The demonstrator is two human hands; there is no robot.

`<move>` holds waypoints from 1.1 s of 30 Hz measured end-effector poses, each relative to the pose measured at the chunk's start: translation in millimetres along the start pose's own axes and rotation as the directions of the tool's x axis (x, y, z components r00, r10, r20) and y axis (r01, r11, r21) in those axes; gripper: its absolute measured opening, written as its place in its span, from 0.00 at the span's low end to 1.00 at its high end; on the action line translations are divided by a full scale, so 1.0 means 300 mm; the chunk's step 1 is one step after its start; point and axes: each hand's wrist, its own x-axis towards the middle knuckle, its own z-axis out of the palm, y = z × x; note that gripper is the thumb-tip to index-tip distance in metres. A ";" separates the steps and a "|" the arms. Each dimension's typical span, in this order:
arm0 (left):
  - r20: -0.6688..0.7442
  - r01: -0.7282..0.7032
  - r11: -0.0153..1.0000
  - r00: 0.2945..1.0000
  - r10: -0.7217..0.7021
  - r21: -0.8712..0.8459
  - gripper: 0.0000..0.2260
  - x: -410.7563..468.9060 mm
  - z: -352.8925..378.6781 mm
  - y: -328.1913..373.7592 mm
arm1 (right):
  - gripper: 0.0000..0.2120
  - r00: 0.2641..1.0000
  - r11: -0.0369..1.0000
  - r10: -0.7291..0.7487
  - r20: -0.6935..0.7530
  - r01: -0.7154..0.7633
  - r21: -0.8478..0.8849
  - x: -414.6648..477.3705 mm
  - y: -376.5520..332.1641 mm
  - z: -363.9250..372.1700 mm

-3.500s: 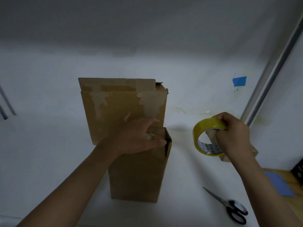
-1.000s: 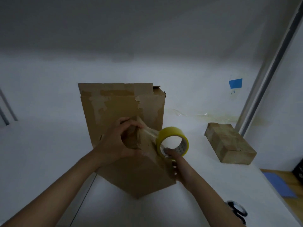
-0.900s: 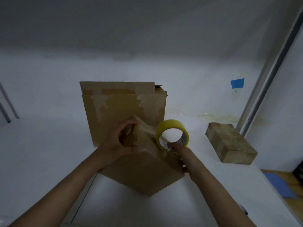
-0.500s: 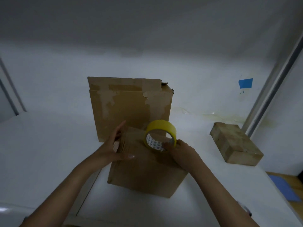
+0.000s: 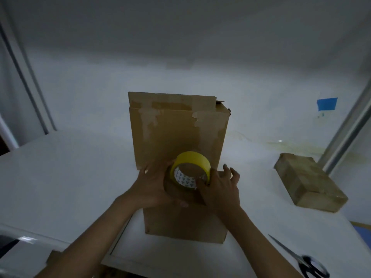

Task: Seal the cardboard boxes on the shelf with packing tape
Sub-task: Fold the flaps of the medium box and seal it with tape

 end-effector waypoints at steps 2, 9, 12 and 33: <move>0.017 0.009 1.000 1.000 -0.009 0.016 0.56 0.005 -0.001 -0.004 | 0.24 0.998 0.999 -0.033 -0.044 0.032 -0.036 0.009 -0.002 -0.012; 0.079 0.006 0.995 0.997 -0.014 0.098 0.58 0.019 0.009 -0.045 | 0.24 0.927 0.983 -0.174 -0.334 0.143 -0.115 0.062 0.040 -0.130; 0.102 0.026 0.993 0.994 -0.038 0.114 0.57 0.028 0.016 -0.042 | 0.19 0.857 0.986 -0.140 -0.496 0.076 -0.146 0.080 0.131 -0.183; 0.221 -0.121 0.962 0.973 0.066 0.245 0.59 0.081 0.026 0.062 | 0.19 0.957 0.988 -0.060 -0.282 0.097 0.118 0.093 0.138 -0.091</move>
